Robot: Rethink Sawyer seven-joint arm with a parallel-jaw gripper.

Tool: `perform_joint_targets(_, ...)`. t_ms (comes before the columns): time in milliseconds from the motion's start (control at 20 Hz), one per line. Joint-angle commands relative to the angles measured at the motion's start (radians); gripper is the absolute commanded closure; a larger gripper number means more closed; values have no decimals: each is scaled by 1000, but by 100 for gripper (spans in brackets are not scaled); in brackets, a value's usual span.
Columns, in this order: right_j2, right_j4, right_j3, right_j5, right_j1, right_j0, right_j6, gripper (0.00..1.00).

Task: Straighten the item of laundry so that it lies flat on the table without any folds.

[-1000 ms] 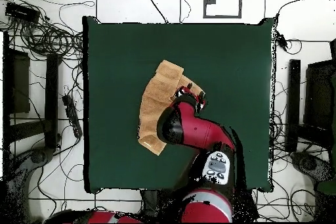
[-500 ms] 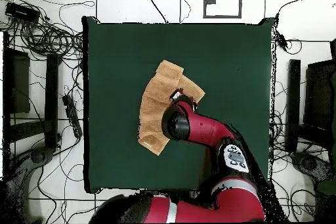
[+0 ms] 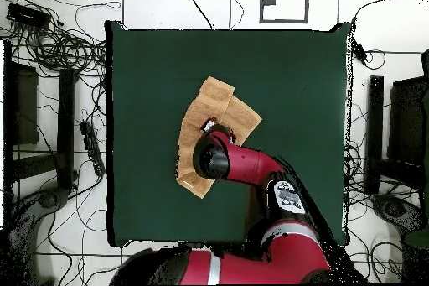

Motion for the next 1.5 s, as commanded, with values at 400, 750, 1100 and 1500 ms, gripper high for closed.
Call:
perform_joint_targets(400,28,16,-1,286,50,124,64,0)
perform_joint_targets(750,112,-15,8,234,76,48,33,0)
perform_joint_targets(1100,477,-104,146,150,47,-228,-33,0)
perform_joint_targets(1500,695,-178,245,141,42,-385,-1,0)
